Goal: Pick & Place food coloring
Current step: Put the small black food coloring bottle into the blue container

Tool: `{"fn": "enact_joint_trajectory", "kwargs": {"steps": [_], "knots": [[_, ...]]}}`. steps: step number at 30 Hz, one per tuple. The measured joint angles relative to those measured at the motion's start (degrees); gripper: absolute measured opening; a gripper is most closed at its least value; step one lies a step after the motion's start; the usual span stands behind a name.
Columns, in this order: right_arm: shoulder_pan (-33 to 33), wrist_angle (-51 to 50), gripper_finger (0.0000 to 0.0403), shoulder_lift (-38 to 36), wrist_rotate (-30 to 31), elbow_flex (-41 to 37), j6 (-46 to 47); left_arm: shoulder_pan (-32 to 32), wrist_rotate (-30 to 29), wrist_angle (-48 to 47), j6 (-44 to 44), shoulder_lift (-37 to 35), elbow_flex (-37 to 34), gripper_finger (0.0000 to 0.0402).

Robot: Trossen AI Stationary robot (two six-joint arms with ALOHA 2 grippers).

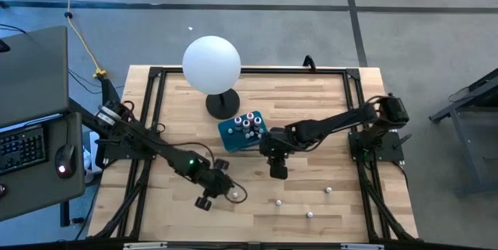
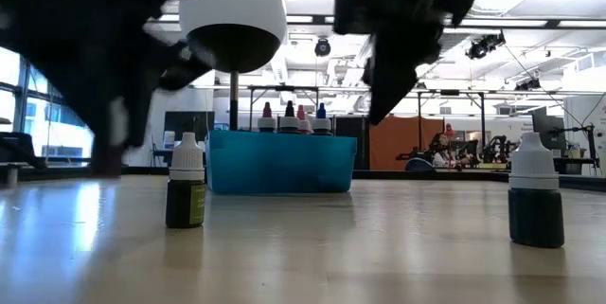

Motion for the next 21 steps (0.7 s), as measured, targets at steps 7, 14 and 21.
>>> {"fn": "enact_joint_trajectory", "kwargs": {"steps": [7,14,21], "knots": [[2.2,-7.0,0.0097,-4.9,0.3,0.0,7.3,6.0,-9.0,-19.3,7.9,-0.2,15.4,0.0063],[6.8,-10.3,0.0090,-7.0,2.8,0.0,13.2,15.5,-11.3,-20.9,19.1,-0.2,19.7,0.0068],[12.2,-11.6,0.0091,-7.0,5.1,0.0,13.2,26.8,-5.4,-17.6,19.0,1.9,15.2,0.0069]]}}
